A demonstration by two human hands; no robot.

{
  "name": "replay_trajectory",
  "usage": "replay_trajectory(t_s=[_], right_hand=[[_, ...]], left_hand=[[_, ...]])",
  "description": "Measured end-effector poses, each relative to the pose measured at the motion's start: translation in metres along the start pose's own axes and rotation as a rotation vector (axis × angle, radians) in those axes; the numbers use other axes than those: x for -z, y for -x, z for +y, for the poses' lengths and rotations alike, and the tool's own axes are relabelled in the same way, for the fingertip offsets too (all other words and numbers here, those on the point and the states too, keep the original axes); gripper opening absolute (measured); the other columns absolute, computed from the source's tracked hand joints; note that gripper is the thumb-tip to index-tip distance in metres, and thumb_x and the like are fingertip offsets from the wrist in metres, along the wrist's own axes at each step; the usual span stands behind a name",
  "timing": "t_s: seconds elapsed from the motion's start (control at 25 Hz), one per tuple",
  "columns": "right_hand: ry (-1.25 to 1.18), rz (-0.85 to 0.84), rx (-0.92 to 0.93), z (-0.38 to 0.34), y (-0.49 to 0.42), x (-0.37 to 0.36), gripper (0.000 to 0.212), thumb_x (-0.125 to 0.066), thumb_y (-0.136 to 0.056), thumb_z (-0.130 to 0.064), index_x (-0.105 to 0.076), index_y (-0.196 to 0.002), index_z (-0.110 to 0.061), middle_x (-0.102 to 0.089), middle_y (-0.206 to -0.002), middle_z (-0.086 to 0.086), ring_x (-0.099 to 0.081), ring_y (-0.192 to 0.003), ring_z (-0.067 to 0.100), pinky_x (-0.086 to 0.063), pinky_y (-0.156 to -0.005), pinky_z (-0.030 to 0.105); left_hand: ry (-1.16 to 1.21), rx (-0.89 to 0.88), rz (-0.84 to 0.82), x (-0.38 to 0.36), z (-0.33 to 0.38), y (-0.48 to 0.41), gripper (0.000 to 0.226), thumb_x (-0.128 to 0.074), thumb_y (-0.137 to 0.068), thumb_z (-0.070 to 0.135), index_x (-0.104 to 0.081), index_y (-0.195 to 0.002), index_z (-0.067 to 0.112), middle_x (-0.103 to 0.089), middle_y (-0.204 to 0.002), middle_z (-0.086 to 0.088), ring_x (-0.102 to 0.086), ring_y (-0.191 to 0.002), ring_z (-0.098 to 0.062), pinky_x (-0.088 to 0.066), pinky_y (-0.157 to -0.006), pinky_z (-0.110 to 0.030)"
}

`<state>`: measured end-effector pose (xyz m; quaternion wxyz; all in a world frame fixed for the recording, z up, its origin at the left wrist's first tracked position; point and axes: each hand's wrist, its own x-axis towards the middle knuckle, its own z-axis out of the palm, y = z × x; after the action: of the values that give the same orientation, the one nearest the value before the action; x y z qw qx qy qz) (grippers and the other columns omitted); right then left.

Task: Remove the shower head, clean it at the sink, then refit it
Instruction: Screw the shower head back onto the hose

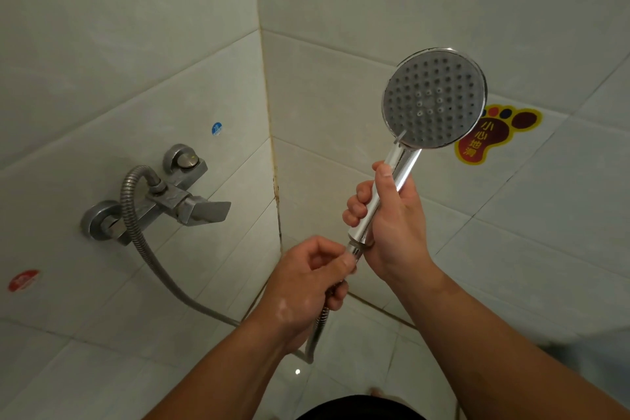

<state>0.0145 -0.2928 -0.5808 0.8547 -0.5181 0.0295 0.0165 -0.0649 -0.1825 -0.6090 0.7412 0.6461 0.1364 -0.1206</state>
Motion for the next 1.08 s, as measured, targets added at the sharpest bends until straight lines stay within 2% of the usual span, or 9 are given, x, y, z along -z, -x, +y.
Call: replay_trajectory(t_s=[0.08, 0.24, 0.4, 0.6, 0.68, 0.76, 0.92, 1.0, 1.08], right_hand=[[-0.006, 0.010, -0.005, 0.000, -0.001, 0.000, 0.011, -0.047, -0.106, -0.026, -0.049, -0.109, -0.015, -0.048, -0.066, 0.002, -0.046, -0.053, 0.014, -0.042, -0.048, 0.028], [0.021, -0.013, -0.008, 0.002, 0.000, 0.000, 0.012, -0.048, -0.106, -0.028, -0.050, -0.107, -0.016, -0.048, -0.065, 0.001, -0.046, -0.052, 0.014, -0.041, -0.048, 0.028], [0.070, -0.026, 0.009, 0.007, 0.003, -0.001, 0.012, -0.048, -0.106, -0.028, -0.051, -0.106, -0.016, -0.048, -0.066, 0.002, -0.047, -0.054, 0.015, -0.043, -0.049, 0.029], [0.007, -0.047, -0.038, 0.004, 0.003, -0.001, 0.012, -0.049, -0.105, -0.028, -0.050, -0.106, -0.016, -0.046, -0.065, 0.002, -0.043, -0.052, 0.014, -0.040, -0.047, 0.028], [0.008, -0.051, -0.034, 0.006, 0.004, 0.000, 0.012, -0.049, -0.106, -0.028, -0.049, -0.107, -0.016, -0.046, -0.065, 0.002, -0.044, -0.052, 0.014, -0.041, -0.048, 0.028], [0.025, -0.058, -0.033, 0.007, 0.005, -0.002, 0.013, -0.048, -0.106, -0.028, -0.049, -0.108, -0.015, -0.047, -0.066, 0.002, -0.045, -0.053, 0.014, -0.042, -0.048, 0.028], [0.011, -0.067, -0.046, 0.003, 0.005, -0.003, 0.014, -0.049, -0.105, -0.029, -0.050, -0.109, -0.015, -0.047, -0.066, 0.002, -0.044, -0.052, 0.014, -0.041, -0.048, 0.028], [0.008, -0.060, -0.052, 0.003, 0.004, -0.003, 0.013, -0.050, -0.105, -0.029, -0.050, -0.106, -0.016, -0.047, -0.065, 0.002, -0.045, -0.052, 0.014, -0.041, -0.048, 0.028], [0.021, -0.046, -0.047, 0.006, 0.004, -0.002, 0.012, -0.050, -0.105, -0.028, -0.050, -0.105, -0.016, -0.048, -0.066, 0.002, -0.046, -0.053, 0.014, -0.042, -0.048, 0.028]], left_hand=[[-0.024, 0.004, 0.020, -0.004, -0.002, 0.000, 0.019, -0.072, -0.089, 0.026, -0.064, -0.103, 0.015, -0.069, -0.089, -0.005, -0.054, -0.060, -0.015, -0.047, -0.058, -0.028], [0.051, 0.093, -0.125, -0.001, 0.002, 0.001, 0.028, -0.052, -0.102, 0.027, -0.073, -0.103, 0.008, -0.073, -0.081, -0.009, -0.055, -0.060, -0.014, -0.044, -0.058, -0.030], [-0.206, -0.056, 0.132, -0.009, -0.006, 0.001, 0.016, -0.077, -0.084, 0.025, -0.067, -0.090, 0.015, -0.072, -0.079, -0.002, -0.060, -0.054, -0.009, -0.050, -0.057, -0.024], [0.083, 0.138, -0.208, 0.004, 0.003, 0.005, 0.029, -0.050, -0.103, 0.027, -0.069, -0.101, 0.006, -0.073, -0.085, -0.017, -0.067, -0.069, -0.025, -0.050, -0.067, -0.037], [-0.098, 0.033, -0.081, 0.002, 0.001, 0.002, 0.011, -0.068, -0.092, 0.021, -0.066, -0.092, 0.010, -0.073, -0.082, -0.010, -0.070, -0.064, -0.020, -0.054, -0.064, -0.032], [-0.239, -0.035, 0.061, -0.005, -0.004, 0.001, 0.022, -0.079, -0.083, 0.022, -0.060, -0.088, 0.013, -0.069, -0.076, -0.005, -0.063, -0.053, -0.014, -0.052, -0.056, -0.028], [0.101, 0.132, -0.175, 0.000, 0.002, 0.007, 0.033, -0.048, -0.103, 0.031, -0.068, -0.106, 0.005, -0.071, -0.081, -0.016, -0.054, -0.056, -0.019, -0.043, -0.057, -0.033], [-0.009, 0.085, -0.145, 0.002, 0.004, 0.006, 0.035, -0.046, -0.103, 0.033, -0.070, -0.100, 0.008, -0.074, -0.080, -0.014, -0.057, -0.055, -0.017, -0.045, -0.057, -0.034], [-0.262, -0.036, 0.020, -0.003, 0.002, 0.004, 0.019, -0.066, -0.093, 0.034, -0.066, -0.091, 0.015, -0.074, -0.076, -0.004, -0.061, -0.051, -0.013, -0.052, -0.056, -0.029]])
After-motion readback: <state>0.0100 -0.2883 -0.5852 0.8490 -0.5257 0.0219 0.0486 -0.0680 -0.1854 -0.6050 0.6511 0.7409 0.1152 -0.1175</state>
